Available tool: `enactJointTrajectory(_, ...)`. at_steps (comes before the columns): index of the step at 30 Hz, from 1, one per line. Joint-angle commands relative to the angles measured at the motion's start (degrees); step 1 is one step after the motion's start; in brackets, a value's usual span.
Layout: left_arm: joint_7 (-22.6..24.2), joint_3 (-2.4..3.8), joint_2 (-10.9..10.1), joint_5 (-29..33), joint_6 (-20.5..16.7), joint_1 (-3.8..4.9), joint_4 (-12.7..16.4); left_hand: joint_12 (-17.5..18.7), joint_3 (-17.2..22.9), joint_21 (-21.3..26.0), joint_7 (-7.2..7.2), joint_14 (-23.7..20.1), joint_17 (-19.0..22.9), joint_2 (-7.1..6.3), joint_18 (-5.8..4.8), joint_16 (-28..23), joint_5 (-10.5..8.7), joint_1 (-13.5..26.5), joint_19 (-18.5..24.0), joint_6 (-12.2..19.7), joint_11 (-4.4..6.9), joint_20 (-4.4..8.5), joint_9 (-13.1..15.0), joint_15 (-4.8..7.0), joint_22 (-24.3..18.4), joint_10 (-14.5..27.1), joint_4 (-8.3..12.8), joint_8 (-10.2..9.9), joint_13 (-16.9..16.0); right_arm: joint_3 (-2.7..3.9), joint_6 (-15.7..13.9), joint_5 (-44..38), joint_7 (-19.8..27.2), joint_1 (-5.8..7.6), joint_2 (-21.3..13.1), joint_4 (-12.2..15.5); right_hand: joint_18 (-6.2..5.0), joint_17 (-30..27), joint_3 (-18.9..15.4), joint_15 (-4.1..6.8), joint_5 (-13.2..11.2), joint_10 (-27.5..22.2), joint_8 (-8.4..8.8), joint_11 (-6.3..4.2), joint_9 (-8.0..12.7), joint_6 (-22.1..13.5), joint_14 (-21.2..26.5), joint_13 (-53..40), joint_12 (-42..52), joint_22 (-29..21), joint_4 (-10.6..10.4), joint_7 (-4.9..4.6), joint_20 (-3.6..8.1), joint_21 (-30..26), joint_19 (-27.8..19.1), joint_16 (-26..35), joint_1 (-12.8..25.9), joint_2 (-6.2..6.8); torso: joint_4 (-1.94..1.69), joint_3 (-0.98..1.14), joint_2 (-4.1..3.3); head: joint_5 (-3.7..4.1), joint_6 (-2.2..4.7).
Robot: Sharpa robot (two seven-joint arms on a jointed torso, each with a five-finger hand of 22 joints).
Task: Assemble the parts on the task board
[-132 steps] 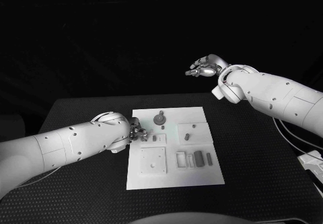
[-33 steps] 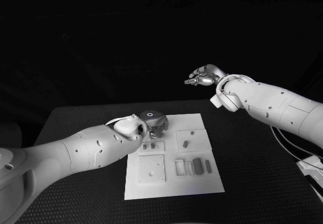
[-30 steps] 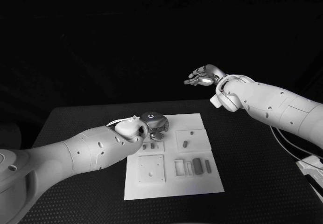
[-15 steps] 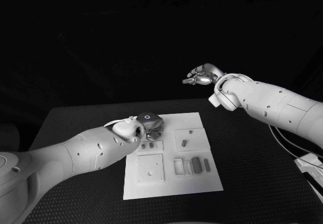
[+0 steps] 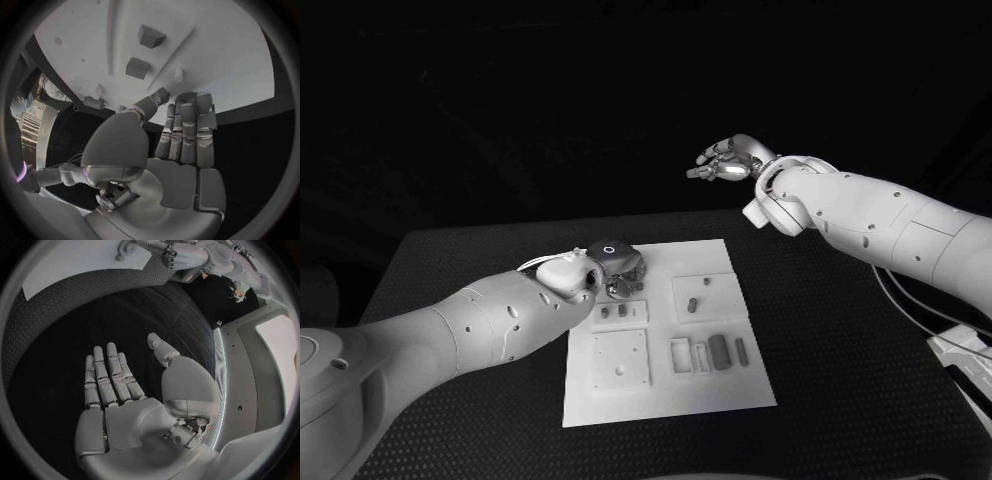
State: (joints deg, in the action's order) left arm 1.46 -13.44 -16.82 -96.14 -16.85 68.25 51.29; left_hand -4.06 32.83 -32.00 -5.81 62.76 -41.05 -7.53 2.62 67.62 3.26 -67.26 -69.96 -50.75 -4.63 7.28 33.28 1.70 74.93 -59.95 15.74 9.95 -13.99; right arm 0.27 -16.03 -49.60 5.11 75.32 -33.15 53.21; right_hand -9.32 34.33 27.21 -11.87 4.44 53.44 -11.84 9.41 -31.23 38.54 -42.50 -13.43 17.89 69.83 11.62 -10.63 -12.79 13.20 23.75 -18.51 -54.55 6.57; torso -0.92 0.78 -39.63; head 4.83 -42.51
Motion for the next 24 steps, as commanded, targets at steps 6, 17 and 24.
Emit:
enactJointTrajectory(6,1.4,-0.05,0.3,1.3,1.0,-0.38,0.6,-0.3,0.4,-1.1,0.02,0.8,0.7,0.91,4.99,0.8,-0.21,0.0,-0.4,0.0,0.29,0.31,-0.4,0.31,1.5,-1.9,0.2,0.4,0.0,0.01,0.4,-0.1,0.6,0.00,0.1,0.1,1.17,-0.1,-0.2,-0.05,0.1,0.0,-0.29,0.41,0.1,-0.5,0.1,0.1,-0.3,0.1,0.0,-3.83,-0.13,-0.4,0.4,0.3,-0.6,0.01,-0.06,0.01,0.03,0.20,-0.31)
enactJointTrajectory(17,2.5,-0.04,0.3,1.9,2.4,-0.43,1.2,-0.8,0.3,-2.5,-0.11,1.7,1.6,1.44,5.01,1.8,-0.22,0.0,-0.7,-0.9,0.79,0.74,-0.8,0.78,1.4,-4.5,0.3,1.2,-0.8,0.01,0.5,-0.1,0.6,0.00,0.3,-0.1,1.17,-0.1,-0.2,-0.05,0.1,0.0,-0.31,0.40,0.1,-0.5,0.1,0.2,-0.3,0.1,0.0,-3.83,-0.12,-0.5,0.5,0.3,-0.6,-0.02,-0.13,0.01,0.08,0.31,-0.53)
enactJointTrajectory(24,2.3,-0.04,0.3,1.9,3.0,-0.48,0.9,-0.8,0.3,-2.8,-0.24,1.7,1.9,1.66,4.95,2.0,-0.22,0.2,-0.6,-1.3,0.87,0.82,-0.9,0.86,1.4,-5.0,0.2,1.5,-1.0,0.01,0.5,-0.1,0.6,0.00,0.3,-0.1,1.17,-0.1,-0.2,-0.05,0.1,0.0,-0.32,0.40,0.1,-0.5,0.1,0.2,-0.2,0.1,0.0,-3.83,-0.12,-0.5,0.5,0.3,-0.6,-0.03,-0.11,-0.01,0.07,0.31,-0.58)
